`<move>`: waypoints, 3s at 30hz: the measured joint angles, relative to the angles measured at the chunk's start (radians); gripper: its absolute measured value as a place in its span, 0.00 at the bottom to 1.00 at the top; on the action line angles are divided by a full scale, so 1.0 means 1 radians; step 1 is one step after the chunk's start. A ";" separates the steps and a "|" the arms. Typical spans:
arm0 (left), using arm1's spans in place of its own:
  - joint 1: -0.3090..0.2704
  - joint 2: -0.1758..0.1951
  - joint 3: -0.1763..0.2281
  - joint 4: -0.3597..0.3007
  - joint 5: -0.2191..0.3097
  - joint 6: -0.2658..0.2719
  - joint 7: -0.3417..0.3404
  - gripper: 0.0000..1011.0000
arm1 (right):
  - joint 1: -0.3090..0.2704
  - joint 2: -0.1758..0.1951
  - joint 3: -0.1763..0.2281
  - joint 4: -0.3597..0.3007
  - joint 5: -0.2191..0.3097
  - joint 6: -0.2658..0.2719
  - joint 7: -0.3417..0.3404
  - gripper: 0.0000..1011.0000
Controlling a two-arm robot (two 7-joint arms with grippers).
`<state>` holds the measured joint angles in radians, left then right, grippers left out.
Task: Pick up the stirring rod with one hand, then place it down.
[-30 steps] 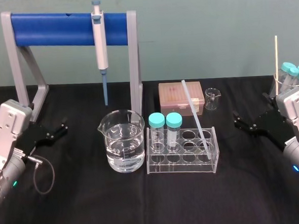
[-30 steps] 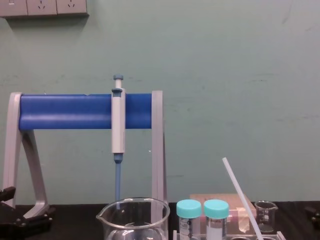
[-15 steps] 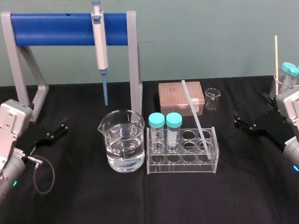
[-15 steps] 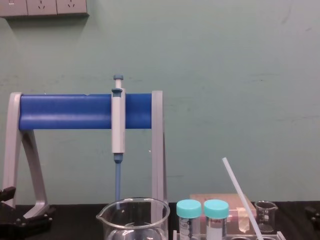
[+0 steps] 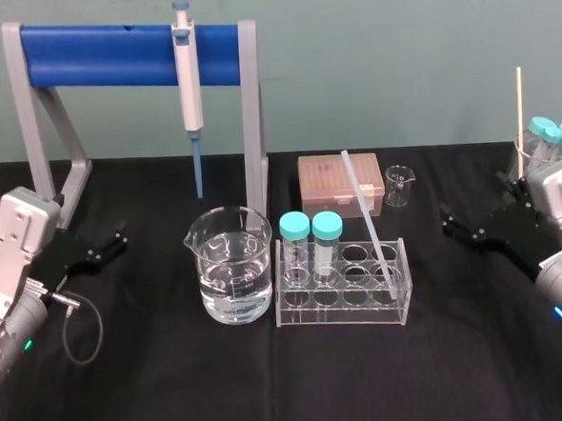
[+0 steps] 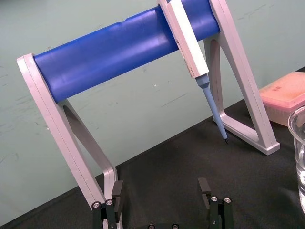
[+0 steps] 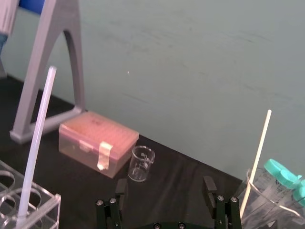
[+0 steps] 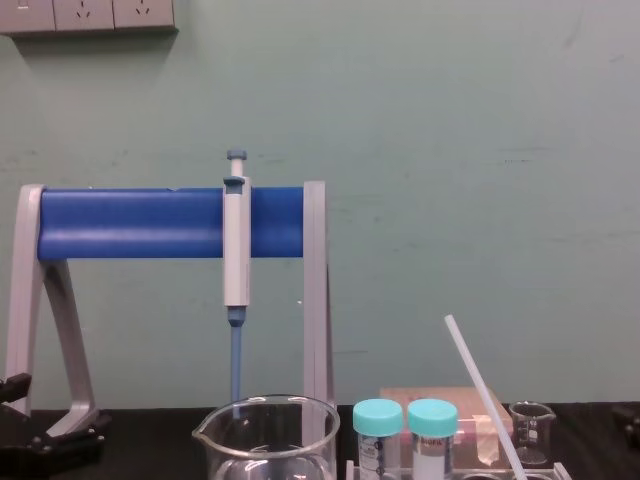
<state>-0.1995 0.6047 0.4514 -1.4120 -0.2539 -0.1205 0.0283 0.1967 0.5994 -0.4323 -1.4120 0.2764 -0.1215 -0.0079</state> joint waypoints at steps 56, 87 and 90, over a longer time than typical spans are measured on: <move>0.000 0.000 0.000 0.000 0.000 0.000 0.000 0.99 | 0.268 -0.183 -0.011 0.186 0.276 0.227 0.519 0.99; 0.000 0.000 0.000 0.000 0.000 0.000 0.000 0.99 | 0.264 -0.181 -0.009 0.182 0.281 0.225 0.518 0.25; 0.000 0.000 0.000 0.000 0.000 0.000 0.000 0.99 | 0.264 -0.181 -0.009 0.182 0.281 0.225 0.518 0.14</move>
<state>-0.1996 0.6047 0.4514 -1.4120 -0.2539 -0.1205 0.0283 0.4609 0.4184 -0.4411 -1.2299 0.5578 0.1034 0.5104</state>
